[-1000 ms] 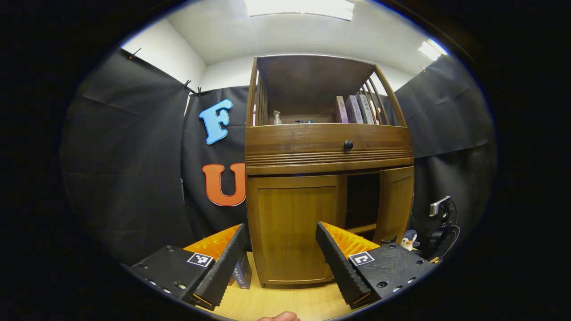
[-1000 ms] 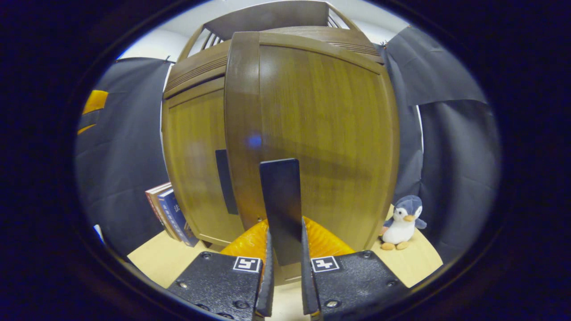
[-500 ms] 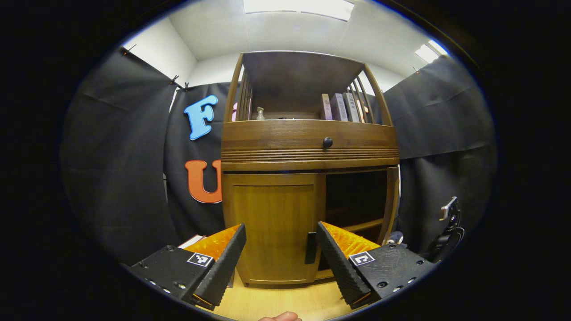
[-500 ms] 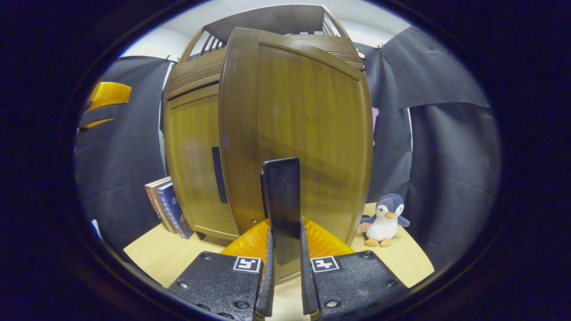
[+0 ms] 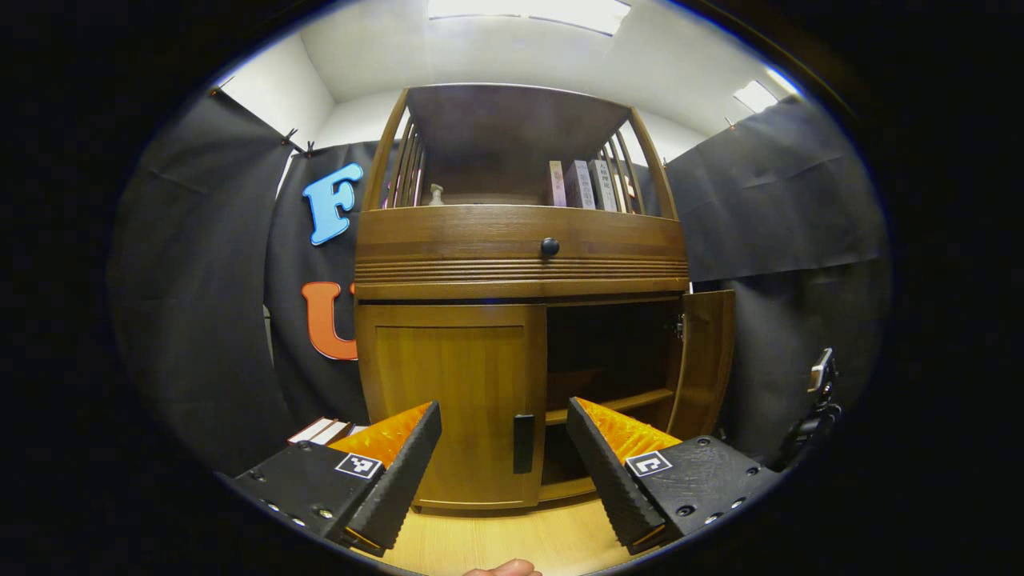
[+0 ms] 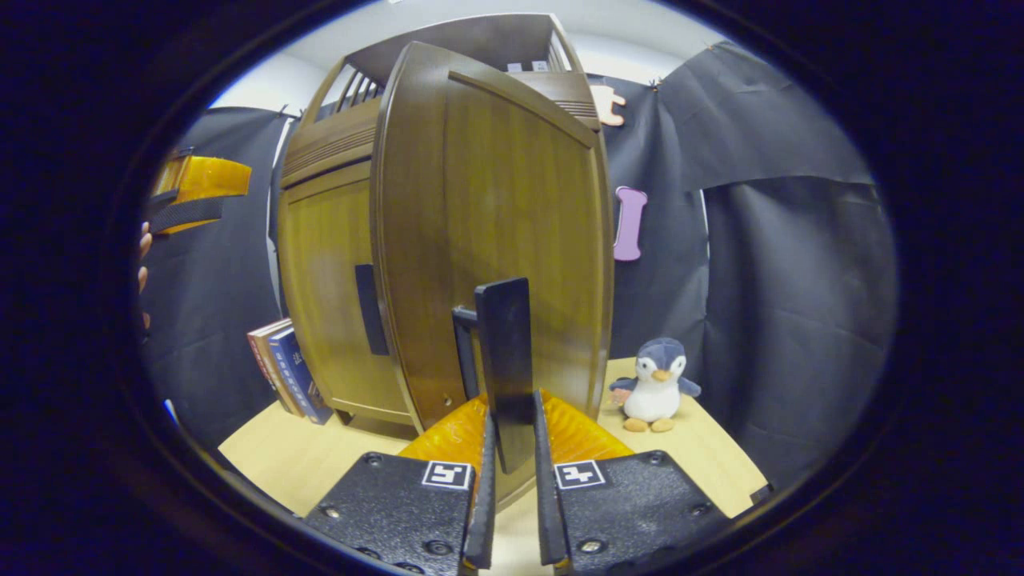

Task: Open the right door of the double-door shoe cabinet with the right hand, and open the left door with the left hand.

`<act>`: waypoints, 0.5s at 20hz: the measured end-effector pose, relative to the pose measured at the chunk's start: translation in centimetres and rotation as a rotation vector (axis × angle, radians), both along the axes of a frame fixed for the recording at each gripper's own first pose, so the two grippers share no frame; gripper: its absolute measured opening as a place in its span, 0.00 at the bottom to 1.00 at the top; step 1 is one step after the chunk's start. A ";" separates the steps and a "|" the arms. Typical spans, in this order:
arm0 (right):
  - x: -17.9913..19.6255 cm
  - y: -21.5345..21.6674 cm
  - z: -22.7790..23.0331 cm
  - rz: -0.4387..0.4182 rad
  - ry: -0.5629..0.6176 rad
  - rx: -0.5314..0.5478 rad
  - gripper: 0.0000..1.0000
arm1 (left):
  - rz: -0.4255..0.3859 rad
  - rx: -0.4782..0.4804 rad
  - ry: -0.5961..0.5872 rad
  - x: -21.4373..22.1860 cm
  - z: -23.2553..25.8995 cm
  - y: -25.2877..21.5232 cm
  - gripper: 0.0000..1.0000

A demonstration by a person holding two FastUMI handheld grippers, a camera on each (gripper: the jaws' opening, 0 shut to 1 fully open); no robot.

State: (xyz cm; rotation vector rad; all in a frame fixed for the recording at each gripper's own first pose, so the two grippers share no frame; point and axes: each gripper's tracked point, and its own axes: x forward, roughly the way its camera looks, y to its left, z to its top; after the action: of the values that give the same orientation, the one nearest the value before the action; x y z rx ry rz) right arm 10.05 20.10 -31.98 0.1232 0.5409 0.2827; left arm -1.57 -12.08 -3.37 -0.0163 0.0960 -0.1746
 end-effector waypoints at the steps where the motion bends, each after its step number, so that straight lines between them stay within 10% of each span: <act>1: -0.3 -0.2 -0.1 -0.007 0.007 -0.006 0.25 | -0.007 0.001 0.002 0.1 -0.1 -0.4 0.95; 10: -0.8 -2.1 -0.3 -0.062 0.027 -0.059 0.16 | -0.085 -0.007 0.035 0.6 -1.3 -4.4 0.95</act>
State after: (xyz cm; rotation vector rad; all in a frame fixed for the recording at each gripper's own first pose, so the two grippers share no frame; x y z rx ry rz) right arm 9.28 18.04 -32.28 0.0867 0.5704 0.2044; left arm -0.93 -16.47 -4.68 -0.0223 0.1308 -0.2592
